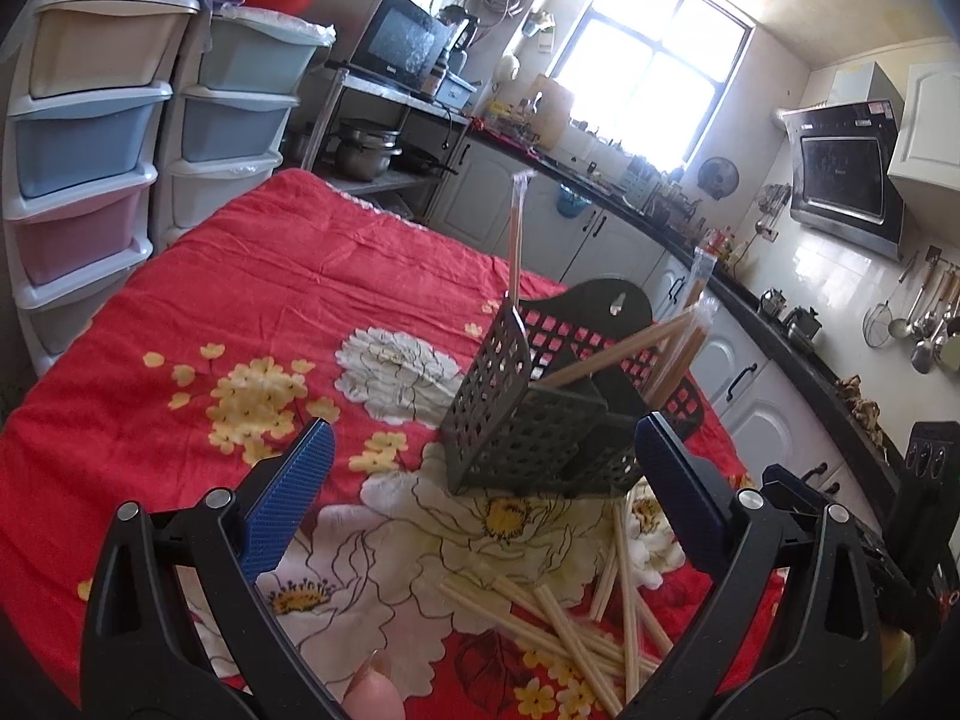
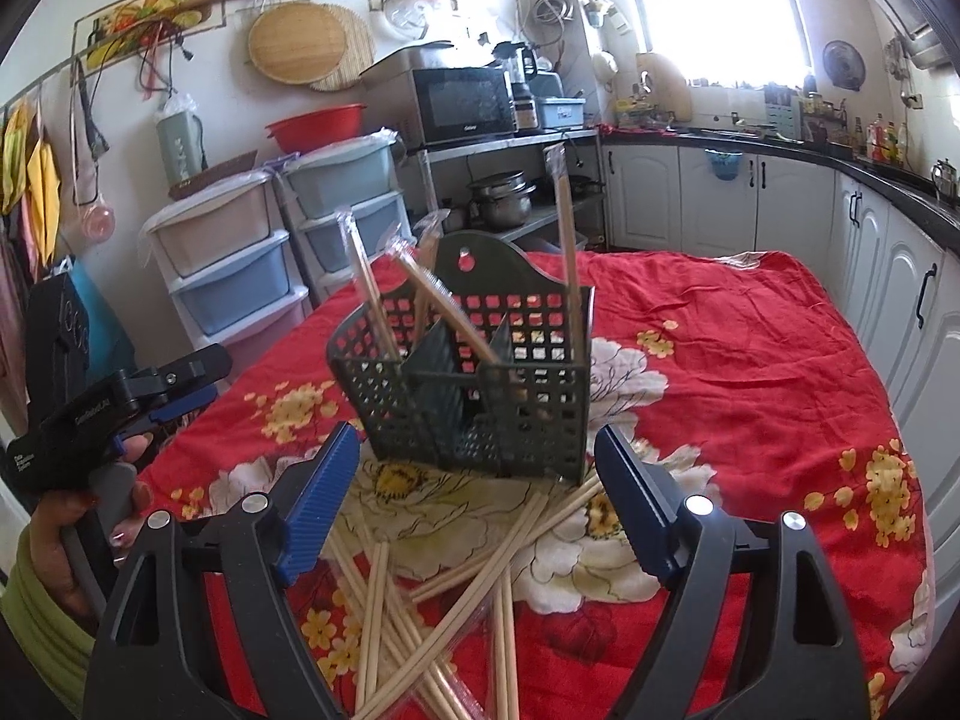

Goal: Organize utensils
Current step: 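Lower both grippers toward the chopstick pile beside the green caddy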

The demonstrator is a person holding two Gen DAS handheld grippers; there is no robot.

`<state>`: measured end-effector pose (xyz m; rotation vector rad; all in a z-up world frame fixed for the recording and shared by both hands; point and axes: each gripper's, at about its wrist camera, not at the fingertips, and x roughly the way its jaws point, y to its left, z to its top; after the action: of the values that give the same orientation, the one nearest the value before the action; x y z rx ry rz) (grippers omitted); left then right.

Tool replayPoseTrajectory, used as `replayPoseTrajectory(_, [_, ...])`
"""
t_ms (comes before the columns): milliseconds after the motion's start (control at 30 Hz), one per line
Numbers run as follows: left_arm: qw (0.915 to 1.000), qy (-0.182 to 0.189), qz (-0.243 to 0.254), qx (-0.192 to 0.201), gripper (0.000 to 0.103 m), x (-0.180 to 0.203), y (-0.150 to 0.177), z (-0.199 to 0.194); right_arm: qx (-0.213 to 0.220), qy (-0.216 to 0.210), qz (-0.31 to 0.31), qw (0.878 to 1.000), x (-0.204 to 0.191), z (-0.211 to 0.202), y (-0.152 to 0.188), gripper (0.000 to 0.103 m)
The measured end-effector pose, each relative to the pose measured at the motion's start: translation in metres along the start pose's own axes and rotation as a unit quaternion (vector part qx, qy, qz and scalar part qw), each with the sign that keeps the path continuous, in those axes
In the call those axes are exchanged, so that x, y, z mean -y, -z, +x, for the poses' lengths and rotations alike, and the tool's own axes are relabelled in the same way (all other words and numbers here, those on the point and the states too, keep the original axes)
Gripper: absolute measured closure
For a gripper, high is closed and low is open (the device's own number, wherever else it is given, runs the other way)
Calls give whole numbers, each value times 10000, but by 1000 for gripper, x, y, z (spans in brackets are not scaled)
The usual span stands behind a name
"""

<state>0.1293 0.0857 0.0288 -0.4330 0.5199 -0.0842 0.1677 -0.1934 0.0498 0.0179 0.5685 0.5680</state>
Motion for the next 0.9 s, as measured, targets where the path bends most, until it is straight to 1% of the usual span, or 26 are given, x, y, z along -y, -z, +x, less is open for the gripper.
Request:
replayPoseTrajectory(267, [9996, -42, -56, -275, 11, -5, 15, 7, -316, -80, -87, 9994, -3, 7, 11, 25])
replayPoseTrajectory(367, [9990, 4, -117, -424, 11, -8, 20, 10, -425, -100, -141, 9989, -4, 8, 16, 25])
replayPoseTrajectory(667, [9938, 105, -456, -1009, 12, -23, 39, 27, -879, -91, -88, 9960, -2, 22, 32, 25])
replayPoseTrajectory(733, [9912, 140, -582, -1185, 19, -27, 46, 33, -950, -51, -39, 9955, 1, 26, 36, 26])
replayPoseTrajectory(767, [9904, 149, -614, -1231, 23, -28, 47, 34, -992, -14, -6, 9951, 2, 28, 37, 30])
replayPoseTrajectory(900, [9845, 315, -783, -1537, 36, -31, 58, 43, -1156, 73, 140, 9932, 10, 39, 40, 38])
